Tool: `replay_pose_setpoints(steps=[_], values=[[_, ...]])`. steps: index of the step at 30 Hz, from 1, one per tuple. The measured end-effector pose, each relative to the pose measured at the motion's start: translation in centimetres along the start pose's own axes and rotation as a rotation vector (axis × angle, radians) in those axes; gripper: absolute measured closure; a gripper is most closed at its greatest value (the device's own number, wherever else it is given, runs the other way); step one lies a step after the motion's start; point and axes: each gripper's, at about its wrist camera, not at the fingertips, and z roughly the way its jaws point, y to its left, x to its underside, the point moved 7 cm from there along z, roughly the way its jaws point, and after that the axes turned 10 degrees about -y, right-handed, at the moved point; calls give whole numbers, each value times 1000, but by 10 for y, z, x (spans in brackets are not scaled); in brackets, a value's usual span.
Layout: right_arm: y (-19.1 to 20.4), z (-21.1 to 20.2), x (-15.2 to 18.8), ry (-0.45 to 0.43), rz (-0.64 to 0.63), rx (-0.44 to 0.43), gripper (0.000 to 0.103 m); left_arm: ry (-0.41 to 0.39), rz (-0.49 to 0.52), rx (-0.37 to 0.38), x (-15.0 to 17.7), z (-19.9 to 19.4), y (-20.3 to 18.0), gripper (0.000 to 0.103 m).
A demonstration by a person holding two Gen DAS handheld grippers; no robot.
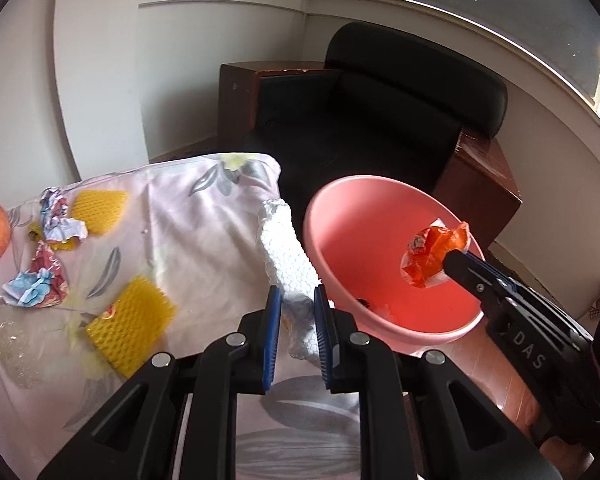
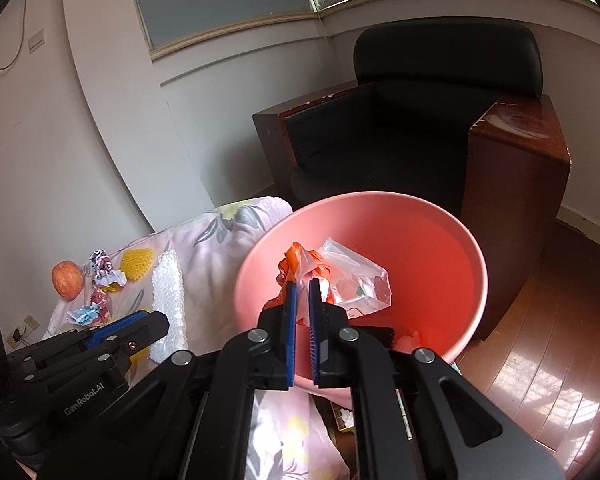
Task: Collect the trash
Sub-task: 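Carry the white foam strip and orange wrapper in both tools over the pink bucket, then open the left tool to drop the foam strip while the right tool drops the wrapper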
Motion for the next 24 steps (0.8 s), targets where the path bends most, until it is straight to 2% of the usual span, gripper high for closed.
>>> replay_pose_setpoints(steps=[3,8,14,24], values=[[-14,2,1,10,7,24,97,11,12,55,-2,8,-18,87],[-29,7,7,33,18,49,97,29,47,91,-3,24,-38,87],[-38,14,12,56,28,62,97,84,74,91,3,49,-50,87],[-47,23,17,86,42,71,97,117,101,89,7,64,-59,87]])
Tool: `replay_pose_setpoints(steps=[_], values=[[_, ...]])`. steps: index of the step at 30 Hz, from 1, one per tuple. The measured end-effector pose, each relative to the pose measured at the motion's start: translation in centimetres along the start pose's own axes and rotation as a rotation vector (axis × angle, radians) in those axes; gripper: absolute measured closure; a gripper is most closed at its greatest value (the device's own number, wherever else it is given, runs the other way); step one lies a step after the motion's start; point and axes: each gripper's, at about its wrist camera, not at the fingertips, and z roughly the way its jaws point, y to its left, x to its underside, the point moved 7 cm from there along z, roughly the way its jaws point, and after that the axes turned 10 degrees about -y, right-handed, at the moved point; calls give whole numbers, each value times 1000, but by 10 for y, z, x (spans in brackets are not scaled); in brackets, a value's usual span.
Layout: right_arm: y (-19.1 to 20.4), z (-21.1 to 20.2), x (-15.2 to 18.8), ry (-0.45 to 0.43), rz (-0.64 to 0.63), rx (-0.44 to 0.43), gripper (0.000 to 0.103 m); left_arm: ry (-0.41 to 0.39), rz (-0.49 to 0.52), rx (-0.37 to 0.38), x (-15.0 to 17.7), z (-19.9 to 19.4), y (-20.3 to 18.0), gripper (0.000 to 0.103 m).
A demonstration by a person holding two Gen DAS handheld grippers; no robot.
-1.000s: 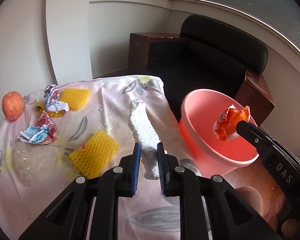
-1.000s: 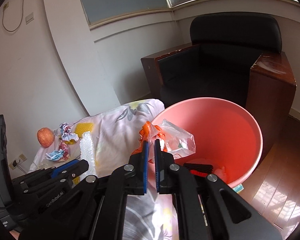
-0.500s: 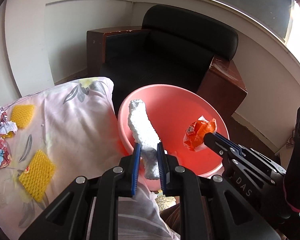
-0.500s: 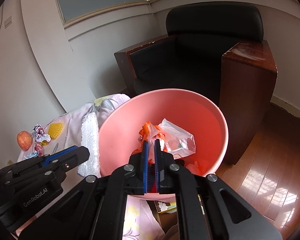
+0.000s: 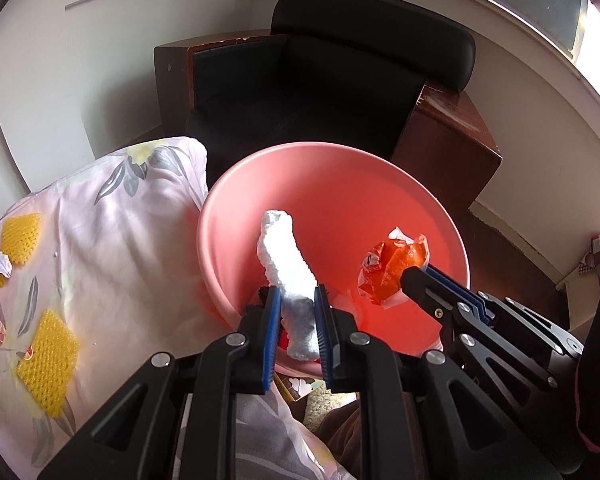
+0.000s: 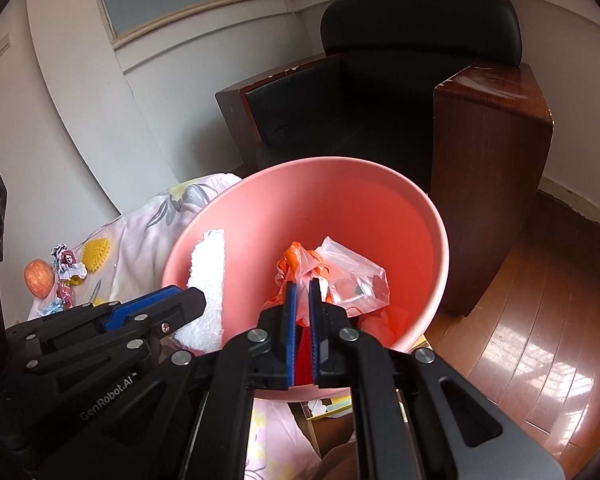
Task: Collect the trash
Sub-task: 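Open the left tool to drop the foam strip while the right tool drops the wrapper, then move both open tools back over the remaining trash on the table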
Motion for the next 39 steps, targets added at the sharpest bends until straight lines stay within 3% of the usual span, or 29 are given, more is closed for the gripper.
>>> replay_pose_setpoints(steps=[6,11,17,20,39], values=[[-2,2,2,20,-4,5,97,10,-7,4,-1,4,-1,86],[-4,6,6,54,11,6,96,2,-15,4,-3,3,-1,71],[-6,5,7,54,13,14,90,-25,-13,6,-7,-5,-1,65],[-8,3,5,45,24,14,82,-38,-20,5,-9,-9,2,64],[17,-18,6,12,-8,8,82,-100,-87,-30,-1,-47,33,64]])
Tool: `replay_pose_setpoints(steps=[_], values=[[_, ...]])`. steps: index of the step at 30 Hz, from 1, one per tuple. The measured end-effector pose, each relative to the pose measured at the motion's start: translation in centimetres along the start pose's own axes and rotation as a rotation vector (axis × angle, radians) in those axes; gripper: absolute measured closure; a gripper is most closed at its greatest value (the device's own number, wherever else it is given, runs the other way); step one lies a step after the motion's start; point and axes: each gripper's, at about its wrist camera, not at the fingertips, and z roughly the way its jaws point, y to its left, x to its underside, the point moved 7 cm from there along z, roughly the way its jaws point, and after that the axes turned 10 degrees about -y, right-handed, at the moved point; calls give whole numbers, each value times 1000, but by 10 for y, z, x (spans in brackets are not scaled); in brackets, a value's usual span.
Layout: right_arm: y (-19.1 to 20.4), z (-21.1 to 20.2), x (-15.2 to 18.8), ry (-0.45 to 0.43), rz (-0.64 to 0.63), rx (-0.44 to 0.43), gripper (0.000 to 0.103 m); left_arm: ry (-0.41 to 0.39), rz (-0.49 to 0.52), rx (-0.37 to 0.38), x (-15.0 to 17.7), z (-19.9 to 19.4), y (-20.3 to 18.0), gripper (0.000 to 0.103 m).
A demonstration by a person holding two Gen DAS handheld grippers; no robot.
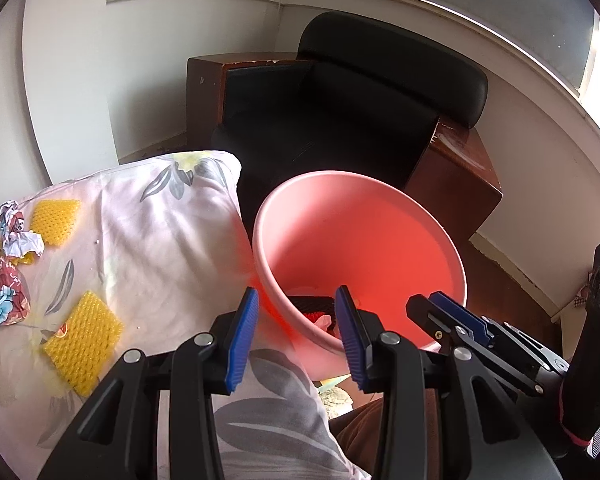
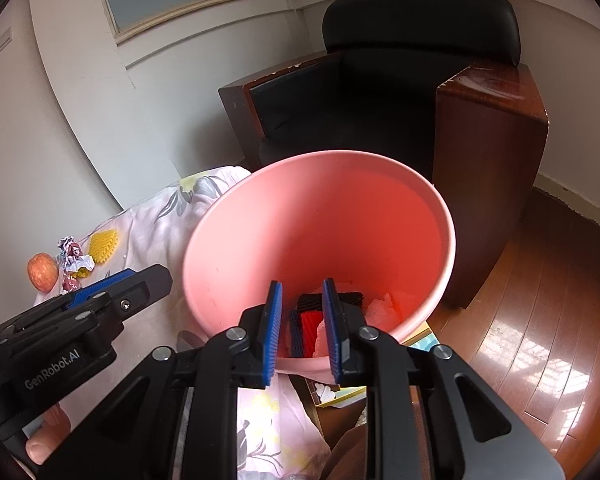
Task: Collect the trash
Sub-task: 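Move both open tools back over the remaining trash on the table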
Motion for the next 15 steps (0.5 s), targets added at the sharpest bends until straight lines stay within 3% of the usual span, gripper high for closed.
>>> replay_pose_setpoints(steps=[15], values=[[51,-22,22,-11,-43,-76,82,-66,-12,-99,23,-49,40,64]])
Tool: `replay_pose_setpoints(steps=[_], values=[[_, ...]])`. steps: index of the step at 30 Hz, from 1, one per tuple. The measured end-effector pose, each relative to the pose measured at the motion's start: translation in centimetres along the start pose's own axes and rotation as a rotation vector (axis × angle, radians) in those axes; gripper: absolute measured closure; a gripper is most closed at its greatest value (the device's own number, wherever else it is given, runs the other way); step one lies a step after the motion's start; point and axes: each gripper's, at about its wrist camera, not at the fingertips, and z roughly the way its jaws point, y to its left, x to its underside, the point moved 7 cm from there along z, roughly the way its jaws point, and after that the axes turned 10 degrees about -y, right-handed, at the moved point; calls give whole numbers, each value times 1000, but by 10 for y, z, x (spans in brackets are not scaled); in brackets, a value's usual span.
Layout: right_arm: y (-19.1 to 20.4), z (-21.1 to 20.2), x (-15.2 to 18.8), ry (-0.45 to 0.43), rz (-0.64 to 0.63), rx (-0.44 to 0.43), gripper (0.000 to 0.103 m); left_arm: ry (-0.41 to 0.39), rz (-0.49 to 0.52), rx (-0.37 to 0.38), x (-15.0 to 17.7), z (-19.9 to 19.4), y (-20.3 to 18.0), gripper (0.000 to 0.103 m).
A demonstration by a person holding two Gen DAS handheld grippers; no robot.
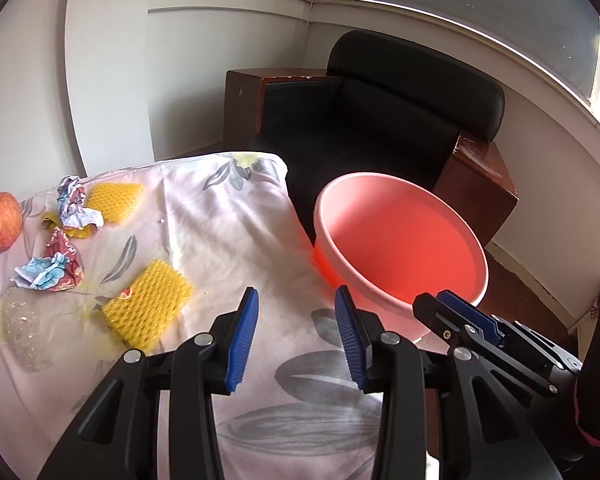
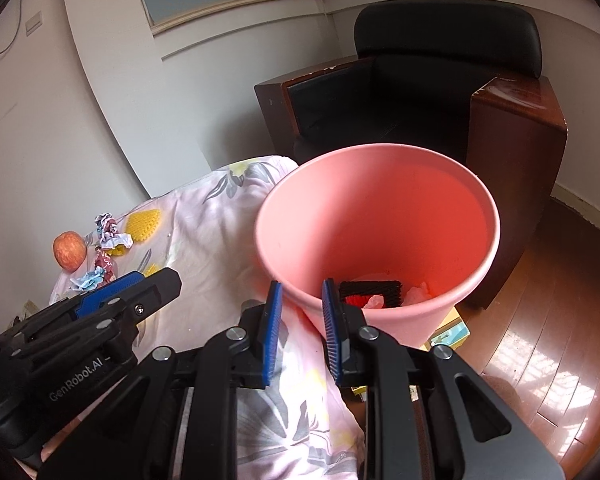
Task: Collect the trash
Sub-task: 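Move both open tools back over the remaining trash on the table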
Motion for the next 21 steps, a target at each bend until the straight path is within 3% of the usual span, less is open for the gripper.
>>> replay_pose_setpoints(steps=[14,21], values=[[54,2,23,31,-43,-89,82,-85,-48,-186,10,-45,82,64],[74,7,36,61,-28,-148,82,-90,-114,-265,21,-66,132,64]])
